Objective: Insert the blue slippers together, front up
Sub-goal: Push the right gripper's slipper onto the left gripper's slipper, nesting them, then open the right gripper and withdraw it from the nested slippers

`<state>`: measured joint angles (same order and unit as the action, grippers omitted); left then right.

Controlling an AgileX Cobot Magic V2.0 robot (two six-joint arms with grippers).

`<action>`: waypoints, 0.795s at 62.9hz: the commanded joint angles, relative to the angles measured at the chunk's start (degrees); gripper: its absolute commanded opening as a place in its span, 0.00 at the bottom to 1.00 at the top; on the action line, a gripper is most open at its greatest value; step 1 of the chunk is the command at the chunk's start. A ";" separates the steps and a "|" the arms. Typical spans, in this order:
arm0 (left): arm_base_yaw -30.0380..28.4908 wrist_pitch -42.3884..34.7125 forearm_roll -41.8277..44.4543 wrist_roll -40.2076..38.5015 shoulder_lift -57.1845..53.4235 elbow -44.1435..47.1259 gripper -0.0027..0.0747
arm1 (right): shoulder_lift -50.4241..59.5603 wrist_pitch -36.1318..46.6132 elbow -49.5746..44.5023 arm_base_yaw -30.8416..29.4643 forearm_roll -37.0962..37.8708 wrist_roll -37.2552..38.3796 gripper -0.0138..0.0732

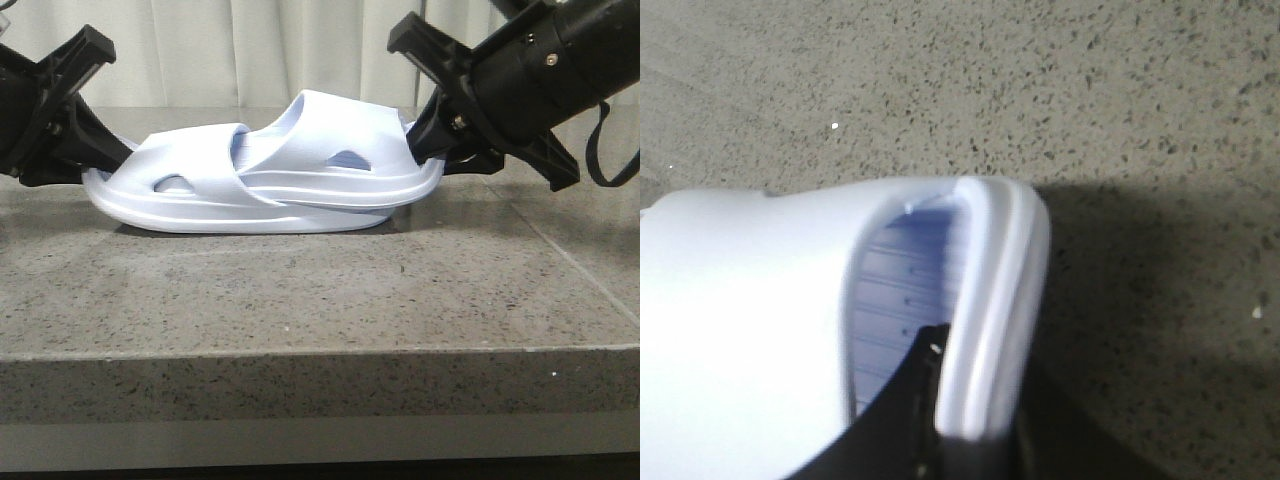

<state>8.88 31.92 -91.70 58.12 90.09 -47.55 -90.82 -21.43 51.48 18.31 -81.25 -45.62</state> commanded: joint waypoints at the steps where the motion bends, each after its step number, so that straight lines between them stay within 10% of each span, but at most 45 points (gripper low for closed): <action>1: 1.41 8.83 -3.50 0.02 -1.95 -1.53 0.01 | 0.95 -10.04 1.60 2.95 -2.13 -0.58 0.02; 26: 1.41 9.20 -3.50 0.02 -1.95 -1.53 0.01 | 2.59 -6.98 1.60 1.05 1.77 -0.93 0.06; 50: 1.41 9.10 -4.12 0.02 -1.95 -1.53 0.01 | 11.10 -14.94 1.60 -15.19 10.27 -0.93 0.63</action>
<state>9.68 37.15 -93.42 58.24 90.09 -47.55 -83.83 -32.84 51.62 7.28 -71.93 -45.62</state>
